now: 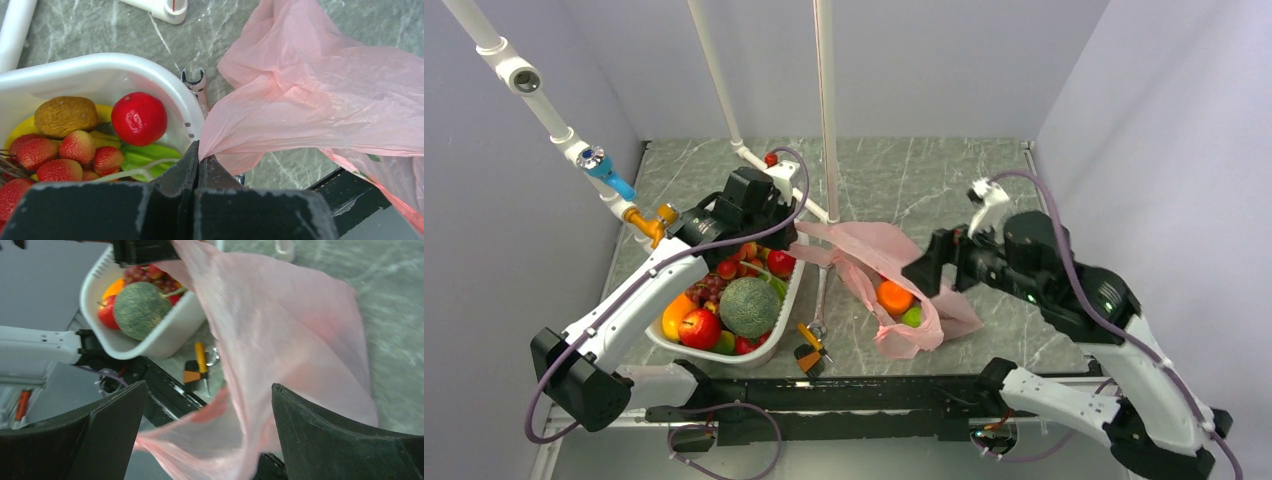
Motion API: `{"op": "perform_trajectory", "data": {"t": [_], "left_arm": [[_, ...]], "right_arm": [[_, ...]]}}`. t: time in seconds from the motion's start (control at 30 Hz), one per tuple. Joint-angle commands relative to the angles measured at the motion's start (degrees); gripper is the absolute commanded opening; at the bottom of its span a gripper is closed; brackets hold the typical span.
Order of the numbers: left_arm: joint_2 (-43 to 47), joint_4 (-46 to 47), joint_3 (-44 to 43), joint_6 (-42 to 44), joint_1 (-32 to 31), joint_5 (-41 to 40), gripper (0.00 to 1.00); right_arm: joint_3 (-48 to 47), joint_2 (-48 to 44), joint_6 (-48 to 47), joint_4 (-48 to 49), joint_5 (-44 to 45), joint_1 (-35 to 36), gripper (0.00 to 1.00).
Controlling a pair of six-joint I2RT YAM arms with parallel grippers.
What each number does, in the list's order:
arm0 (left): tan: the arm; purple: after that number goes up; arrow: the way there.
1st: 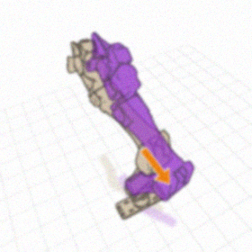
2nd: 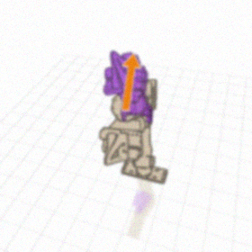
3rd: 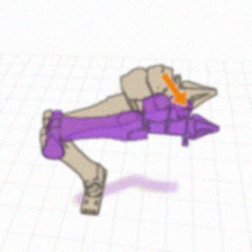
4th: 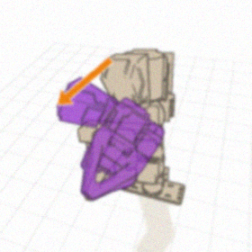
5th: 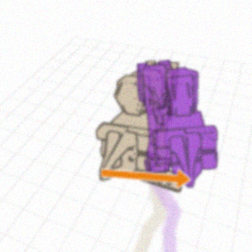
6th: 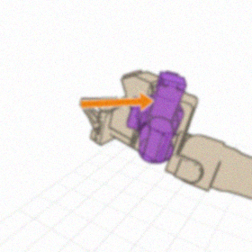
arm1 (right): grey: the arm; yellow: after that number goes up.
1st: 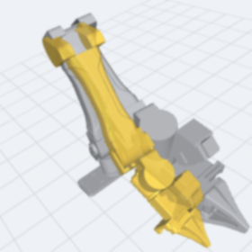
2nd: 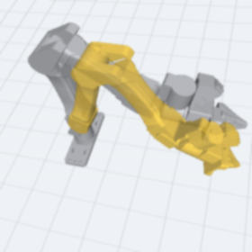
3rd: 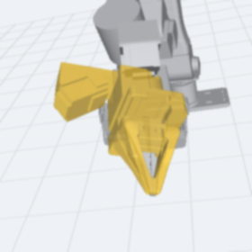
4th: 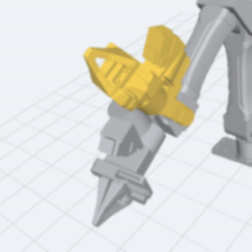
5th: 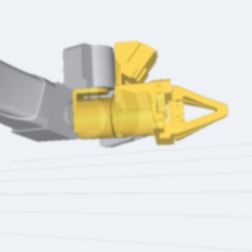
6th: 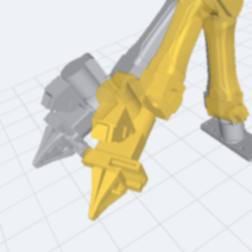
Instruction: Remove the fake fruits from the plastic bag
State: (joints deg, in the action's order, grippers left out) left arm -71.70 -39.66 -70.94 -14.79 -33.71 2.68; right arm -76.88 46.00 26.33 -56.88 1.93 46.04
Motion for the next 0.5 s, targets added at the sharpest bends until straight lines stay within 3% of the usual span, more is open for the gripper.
{"op": "perform_trajectory", "data": {"t": [0.0,0.07,0.2,0.3,0.37,0.47], "left_arm": [[0.86,2.97,-1.22,-1.77,0.17,3.5,0.0],[0.54,2.53,-1.83,-1.63,0.21,3.56,0.0],[0.51,1.76,-2.51,-1.09,0.22,2.53,0.0],[0.59,1.42,-2.71,-0.79,0.19,2.43,0.0],[0.6,1.32,-2.72,-0.62,0.19,2.59,0.0],[0.36,1.12,-3.08,-0.19,0.22,2.17,0.0]], "right_arm": [[-5.88,10.32,-1.41,9.1,-10.43,2.04,0.94],[-5.4,13.67,-0.34,11.91,-7.39,7.99,0.88],[-0.17,18.01,-0.4,14.63,-0.34,13.92,0.61],[3.18,19.6,-0.49,11.29,15.42,18.59,0.38],[4.56,20.39,-1.46,9.02,23.4,20.63,0.32],[5.96,21.8,-4.08,8.03,25.31,21.44,0.29]]}}
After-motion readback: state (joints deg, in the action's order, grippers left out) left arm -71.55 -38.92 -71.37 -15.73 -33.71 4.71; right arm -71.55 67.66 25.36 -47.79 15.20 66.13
